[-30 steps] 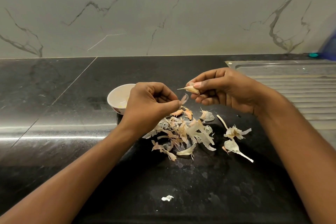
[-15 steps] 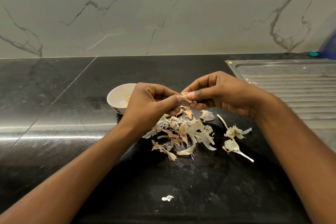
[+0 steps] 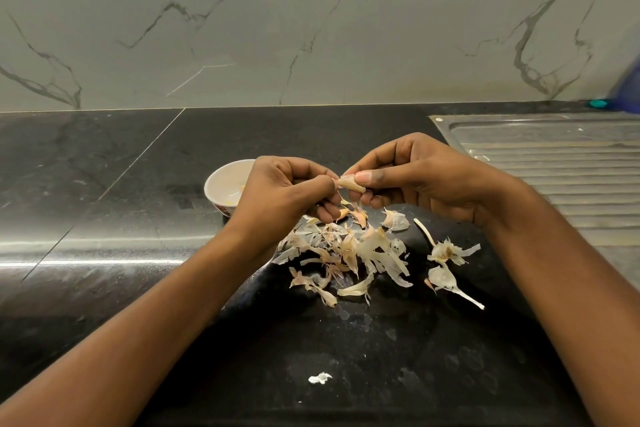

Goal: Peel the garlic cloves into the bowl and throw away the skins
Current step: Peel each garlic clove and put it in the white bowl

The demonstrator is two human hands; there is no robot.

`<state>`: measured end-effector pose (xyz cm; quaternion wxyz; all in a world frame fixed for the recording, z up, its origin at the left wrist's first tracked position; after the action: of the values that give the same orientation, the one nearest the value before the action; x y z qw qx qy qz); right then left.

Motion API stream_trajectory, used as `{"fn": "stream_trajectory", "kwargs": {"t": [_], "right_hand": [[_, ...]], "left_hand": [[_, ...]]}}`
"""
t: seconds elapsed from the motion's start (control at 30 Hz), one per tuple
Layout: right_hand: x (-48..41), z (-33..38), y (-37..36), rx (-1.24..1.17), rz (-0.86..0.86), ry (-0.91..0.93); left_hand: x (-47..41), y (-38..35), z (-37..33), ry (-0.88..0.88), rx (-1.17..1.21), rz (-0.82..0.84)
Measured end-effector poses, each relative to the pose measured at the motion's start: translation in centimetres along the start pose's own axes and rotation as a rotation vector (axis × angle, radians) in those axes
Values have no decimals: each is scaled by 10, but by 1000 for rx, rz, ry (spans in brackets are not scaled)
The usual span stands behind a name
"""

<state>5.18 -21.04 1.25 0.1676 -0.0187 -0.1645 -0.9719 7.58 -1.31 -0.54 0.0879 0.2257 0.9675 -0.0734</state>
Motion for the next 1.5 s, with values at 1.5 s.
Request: {"fn": "stream_trajectory", "kwargs": {"t": [1.5], "right_hand": [[-3,2,-5,-17,-102,12]], "left_hand": [[4,-2,9,106,58,-47]]}}
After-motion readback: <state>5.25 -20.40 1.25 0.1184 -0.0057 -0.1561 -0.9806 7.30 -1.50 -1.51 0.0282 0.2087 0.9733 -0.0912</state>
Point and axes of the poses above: each hand's wrist, its own x-axis away from the middle knuckle, its own y-axis out of the back of the hand, z = x × y, the point moved 5 cm from there along -x, towards the middle knuckle, and after that the axes turned 11 degrees about x, right-handed, at the moved point
